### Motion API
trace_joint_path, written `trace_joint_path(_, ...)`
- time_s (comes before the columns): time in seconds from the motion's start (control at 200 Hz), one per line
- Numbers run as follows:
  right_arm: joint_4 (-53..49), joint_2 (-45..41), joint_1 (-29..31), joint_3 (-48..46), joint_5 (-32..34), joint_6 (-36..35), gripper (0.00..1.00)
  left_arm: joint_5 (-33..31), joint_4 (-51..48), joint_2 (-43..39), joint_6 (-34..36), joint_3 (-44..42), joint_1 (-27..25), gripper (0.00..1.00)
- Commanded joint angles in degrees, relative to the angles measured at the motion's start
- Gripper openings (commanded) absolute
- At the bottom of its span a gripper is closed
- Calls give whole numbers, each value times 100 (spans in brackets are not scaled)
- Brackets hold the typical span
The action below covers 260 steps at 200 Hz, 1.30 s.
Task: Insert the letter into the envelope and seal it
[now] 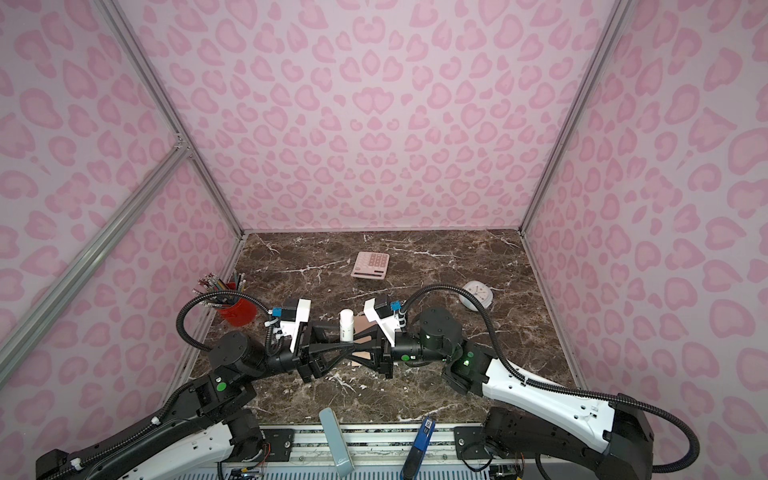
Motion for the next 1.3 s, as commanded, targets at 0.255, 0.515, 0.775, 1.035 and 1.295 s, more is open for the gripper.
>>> trace_joint_path(0.255,-148,68,104,111,276,-258,8,108,-112,114,63,166,59,46)
trace_joint_path(0.515,-312,41,102,71,262,-338,7,6,-123,14,2,148,184,43)
trace_joint_path(0.775,-430,50,105,62,241,-381,7,-2,-132,13,-14,162,238,43)
trace_joint_path(1.035,-525,58,110,101,205,-425,7,-56,-151,66,-14,155,272,33)
trace_joint_path(1.295,-702,15,112,95,282,-539,11,-334,-272,66,-14,122,313,15)
